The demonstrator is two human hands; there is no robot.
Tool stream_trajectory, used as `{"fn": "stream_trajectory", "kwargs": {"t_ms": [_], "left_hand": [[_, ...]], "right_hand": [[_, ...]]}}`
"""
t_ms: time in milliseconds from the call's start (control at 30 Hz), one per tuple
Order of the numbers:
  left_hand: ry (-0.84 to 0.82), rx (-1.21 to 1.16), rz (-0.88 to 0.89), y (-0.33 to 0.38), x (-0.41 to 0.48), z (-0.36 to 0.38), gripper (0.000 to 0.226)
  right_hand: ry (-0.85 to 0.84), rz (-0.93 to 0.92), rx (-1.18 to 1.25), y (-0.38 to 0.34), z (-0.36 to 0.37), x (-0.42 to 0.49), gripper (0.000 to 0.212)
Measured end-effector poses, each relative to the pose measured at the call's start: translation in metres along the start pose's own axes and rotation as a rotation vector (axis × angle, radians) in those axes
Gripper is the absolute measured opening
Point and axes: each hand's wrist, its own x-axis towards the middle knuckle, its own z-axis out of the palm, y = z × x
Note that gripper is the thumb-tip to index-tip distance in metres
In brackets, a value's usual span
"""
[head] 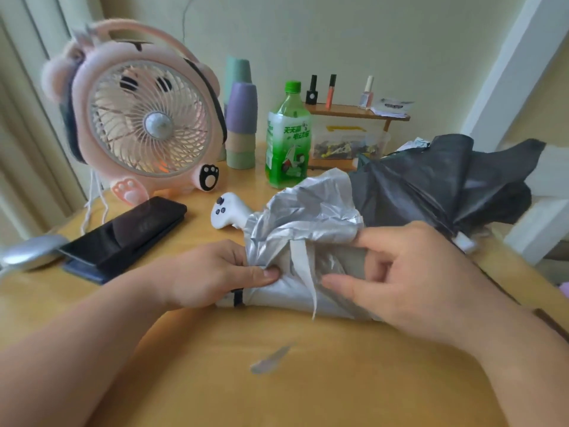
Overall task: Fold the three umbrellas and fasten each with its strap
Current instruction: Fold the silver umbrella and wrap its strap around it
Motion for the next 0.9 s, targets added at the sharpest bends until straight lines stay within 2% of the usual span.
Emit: {"fn": "stream_trajectory", "kwargs": {"t_ms": [100,167,233,367,467,533,567,633,700,800,833,900], "left_hand": [[-0.015,-0.014,0.004,0.002,0.0,0.001,0.055],[-0.004,-0.04,0.004,0.001,0.0,0.0,0.047],[-0.005,-0.05,0.017,0.002,-0.001,0.0,0.042],[0.001,0.008,0.039,0.004,0.0,0.0,0.056],[-0.001,-0.006,0.052,-0.001,-0.001,0.0,0.039],[0.001,0.042,0.063,-0.005,-0.001,-0.001,0.029],[0.005,0.077,0.073,-0.008,0.0,-0.002,0.035],[0.01,0.121,0.093,-0.012,0.0,-0.002,0.05],[0.008,0.159,0.109,-0.012,-0.001,0.0,0.042],[0.032,0.174,0.132,-0.013,-0.003,0.003,0.02],[0.04,0.166,0.142,-0.013,-0.004,0.004,0.02],[0.051,0.13,0.157,-0.017,-0.004,0.006,0.031]], "right_hand": [[0.005,0.138,0.143,-0.008,0.009,0.006,0.028],[0.001,0.179,0.343,-0.013,0.01,0.01,0.042],[-0.028,0.218,0.521,-0.013,0.01,0.012,0.04],[-0.063,0.201,0.742,-0.01,0.004,0.012,0.041],[-0.018,0.176,0.863,-0.003,0.004,0.013,0.043],[-0.034,0.113,0.812,-0.003,0.004,0.012,0.058],[-0.049,0.082,0.754,-0.005,0.004,0.01,0.054],[-0.061,-0.012,0.554,-0.012,0.001,0.007,0.026],[0.03,-0.08,0.277,-0.013,0.0,0.006,0.018],[0.197,-0.168,-0.014,-0.013,0.005,0.009,0.031],[0.178,-0.189,-0.044,-0.011,0.008,0.01,0.039],[0.018,-0.15,0.009,-0.015,0.01,0.01,0.047]]}}
